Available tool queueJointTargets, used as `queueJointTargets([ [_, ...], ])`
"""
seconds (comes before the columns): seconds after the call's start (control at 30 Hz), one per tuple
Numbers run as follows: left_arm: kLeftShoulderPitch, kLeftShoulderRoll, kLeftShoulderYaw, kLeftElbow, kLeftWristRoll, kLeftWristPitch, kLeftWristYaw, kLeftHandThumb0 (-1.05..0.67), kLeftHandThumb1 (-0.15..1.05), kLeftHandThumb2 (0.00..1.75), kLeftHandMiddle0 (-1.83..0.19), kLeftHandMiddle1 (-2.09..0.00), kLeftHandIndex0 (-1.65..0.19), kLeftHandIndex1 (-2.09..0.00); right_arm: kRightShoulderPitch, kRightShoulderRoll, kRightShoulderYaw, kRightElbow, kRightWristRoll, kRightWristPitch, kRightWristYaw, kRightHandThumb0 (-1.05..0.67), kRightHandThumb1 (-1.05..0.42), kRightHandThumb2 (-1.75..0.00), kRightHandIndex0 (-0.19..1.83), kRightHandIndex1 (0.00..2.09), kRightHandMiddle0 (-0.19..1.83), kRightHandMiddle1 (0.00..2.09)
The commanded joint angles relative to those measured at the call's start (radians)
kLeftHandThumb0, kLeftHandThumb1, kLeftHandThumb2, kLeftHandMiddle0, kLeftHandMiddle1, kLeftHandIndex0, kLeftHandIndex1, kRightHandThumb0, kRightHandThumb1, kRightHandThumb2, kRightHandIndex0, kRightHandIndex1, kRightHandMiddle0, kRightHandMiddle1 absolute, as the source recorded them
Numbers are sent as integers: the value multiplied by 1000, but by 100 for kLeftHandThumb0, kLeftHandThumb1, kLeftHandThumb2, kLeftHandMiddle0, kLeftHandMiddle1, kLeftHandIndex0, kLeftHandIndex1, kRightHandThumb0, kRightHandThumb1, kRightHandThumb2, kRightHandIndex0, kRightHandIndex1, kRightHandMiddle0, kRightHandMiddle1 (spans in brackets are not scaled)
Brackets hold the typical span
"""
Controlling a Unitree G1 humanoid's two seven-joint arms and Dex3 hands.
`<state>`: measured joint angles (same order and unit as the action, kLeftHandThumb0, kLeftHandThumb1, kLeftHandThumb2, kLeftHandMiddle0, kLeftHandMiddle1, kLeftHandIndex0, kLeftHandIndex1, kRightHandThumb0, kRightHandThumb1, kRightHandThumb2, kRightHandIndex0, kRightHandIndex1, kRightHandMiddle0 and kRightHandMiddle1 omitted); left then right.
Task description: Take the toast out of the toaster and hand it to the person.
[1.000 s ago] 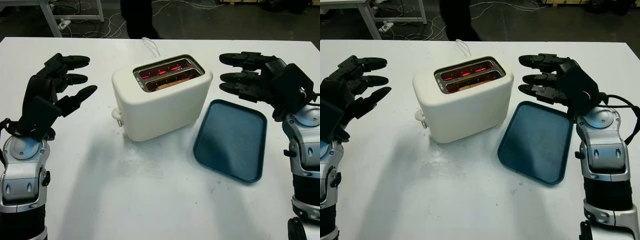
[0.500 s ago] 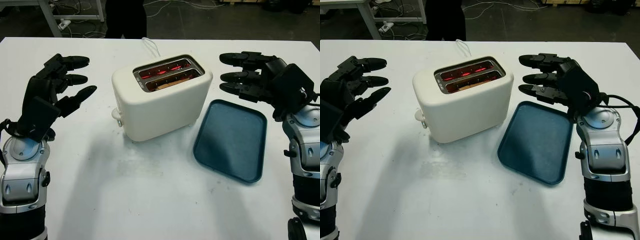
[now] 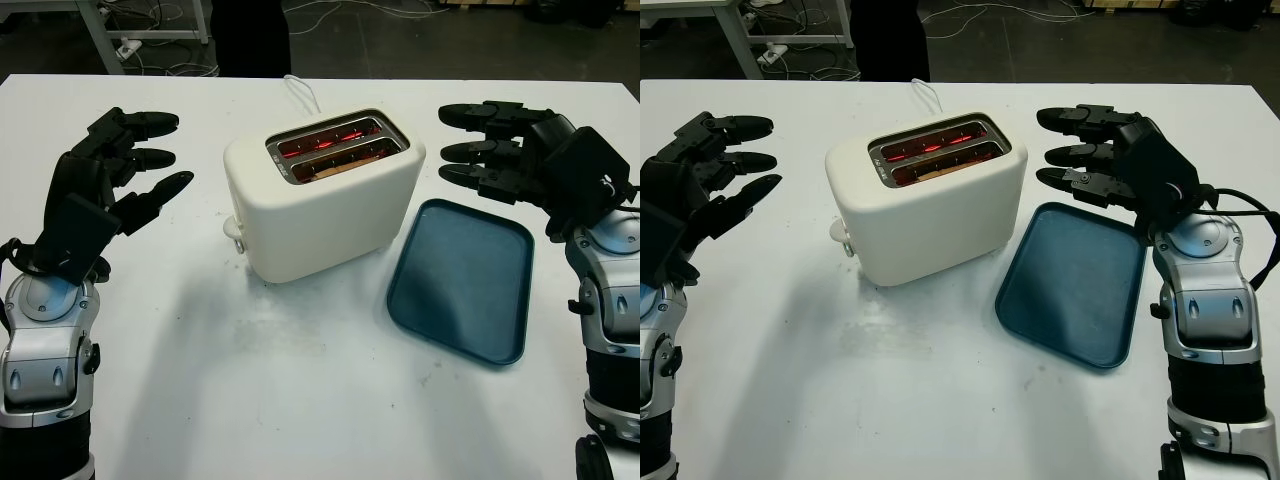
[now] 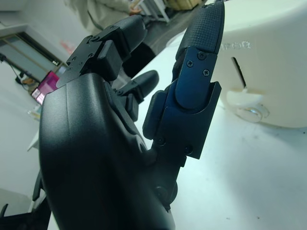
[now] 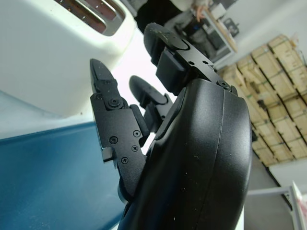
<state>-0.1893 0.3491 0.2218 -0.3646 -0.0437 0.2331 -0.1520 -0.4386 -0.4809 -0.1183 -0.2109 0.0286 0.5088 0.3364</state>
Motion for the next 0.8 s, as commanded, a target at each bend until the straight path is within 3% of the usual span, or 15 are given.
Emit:
queueJointTargets([
  [0.0, 11, -4, 7, -5, -8, -16, -1, -78, 92, 8, -28, -101, -36, -72, 4, -8, 0, -11, 3, -2, 2, -11, -85, 0, 53, 56, 69, 1],
  [0.4, 5, 5, 6, 2, 4, -24, 0, -77, 92, 9, -30, -98, -38, -68, -1, -3, -2, -19, 7, 11, -3, -10, -86, 0, 47, 62, 68, 0],
  [0.77, -6, 7, -17, 0, 94, -25, 32, -84, 92, 18, -33, -100, -39, -69, -4, -8, -13, 2, 20, -24, 15, -6, -88, -1, 45, 68, 69, 0],
])
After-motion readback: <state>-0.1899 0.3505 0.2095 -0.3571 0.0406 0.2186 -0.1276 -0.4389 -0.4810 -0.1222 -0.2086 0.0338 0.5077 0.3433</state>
